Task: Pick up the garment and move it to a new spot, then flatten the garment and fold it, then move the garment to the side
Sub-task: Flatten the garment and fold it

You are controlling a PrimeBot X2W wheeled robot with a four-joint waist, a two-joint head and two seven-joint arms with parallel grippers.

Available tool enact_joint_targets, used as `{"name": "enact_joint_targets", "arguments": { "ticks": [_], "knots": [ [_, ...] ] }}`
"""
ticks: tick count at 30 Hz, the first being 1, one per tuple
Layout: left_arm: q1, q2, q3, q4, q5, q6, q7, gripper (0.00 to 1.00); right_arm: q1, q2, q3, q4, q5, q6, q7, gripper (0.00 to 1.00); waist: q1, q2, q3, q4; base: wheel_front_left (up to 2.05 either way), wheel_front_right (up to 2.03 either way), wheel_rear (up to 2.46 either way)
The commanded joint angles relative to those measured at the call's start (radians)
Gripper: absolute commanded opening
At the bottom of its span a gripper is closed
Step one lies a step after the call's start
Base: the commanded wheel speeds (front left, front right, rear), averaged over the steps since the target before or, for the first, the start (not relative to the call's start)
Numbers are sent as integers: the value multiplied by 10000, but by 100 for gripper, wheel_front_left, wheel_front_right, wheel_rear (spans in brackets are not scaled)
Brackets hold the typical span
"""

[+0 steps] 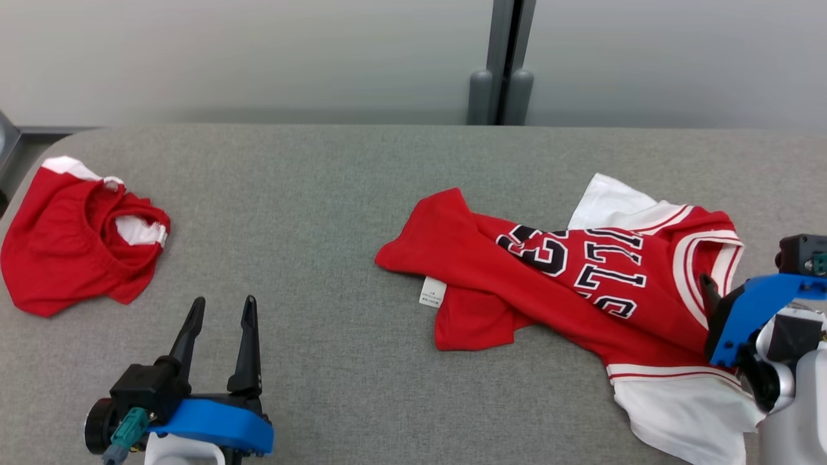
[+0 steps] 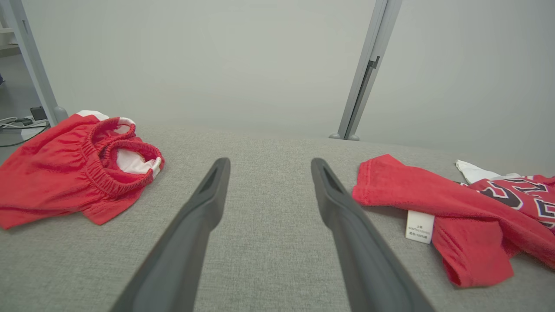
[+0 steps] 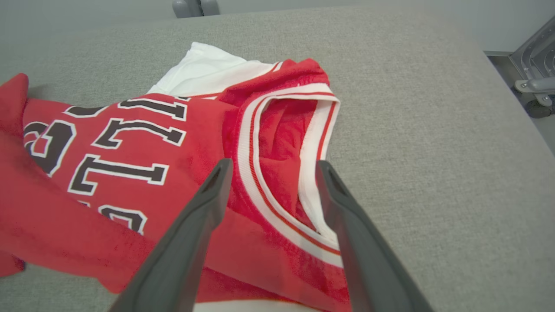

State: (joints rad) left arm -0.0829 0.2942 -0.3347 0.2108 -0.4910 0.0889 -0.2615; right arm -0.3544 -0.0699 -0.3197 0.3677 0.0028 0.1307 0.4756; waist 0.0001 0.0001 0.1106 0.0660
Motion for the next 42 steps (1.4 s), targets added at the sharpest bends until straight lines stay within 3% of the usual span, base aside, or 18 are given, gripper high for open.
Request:
{"name": "enact_joint_targets", "arguments": {
  "ticks": [1, 15, 16, 17, 28, 34, 35, 36, 42],
  "knots": [
    [-202, 20, 3, -54, 79, -24, -49, 100, -357, -99, -221, 294, -80, 3, 74, 100, -1, -1, 271, 202, 0, 0, 0],
    [-891, 59, 29, -203, 171, -160, -51, 100, -1658, -700, -661, 2896, -1203, 1, 276, 100, -1, -1, 1517, 810, 0, 0, 0],
    [-916, 38, 25, -196, 178, -161, -52, 100, -1640, -661, -713, 3073, -1243, 1, 309, 58, -1, -1, 1554, 847, 0, 0, 0],
    [-930, 22, 7, -183, 193, -183, -52, 100, -1633, -644, -725, 3218, -1299, 3, 329, 0, -1, -1, 1589, 901, 0, 0, 0],
    [-1062, -126, 104, -143, 366, -303, -53, 100, -2980, -1038, -288, 3150, -1754, 1, -2400, 0, -1, -1, 1631, 1253, 0, 0, 0],
    [-1025, -240, 143, -57, 448, -380, -53, 100, -3741, -1075, -383, 3639, -1982, 1, -3339, 0, -1, -1, 1511, 1380, 0, 0, 0],
    [-1008, -255, 159, -48, 454, -393, -53, 100, -3842, -1059, -343, 3693, -2000, 1, -3604, 87, -1, -1, 1484, 1388, 0, 0, 0],
    [-982, -264, 178, -29, 468, -403, -52, 100, -3903, -1062, -322, 3746, -2040, 1, -3860, 100, -1, -1, 1448, 1387, 0, 0, 0],
    [-811, -277, 280, 69, 495, -391, -52, 100, -3627, -911, -548, 4325, -1813, 1, -4481, 100, -1, -1, 1105, 1257, 0, 0, 0]
  ]
}}
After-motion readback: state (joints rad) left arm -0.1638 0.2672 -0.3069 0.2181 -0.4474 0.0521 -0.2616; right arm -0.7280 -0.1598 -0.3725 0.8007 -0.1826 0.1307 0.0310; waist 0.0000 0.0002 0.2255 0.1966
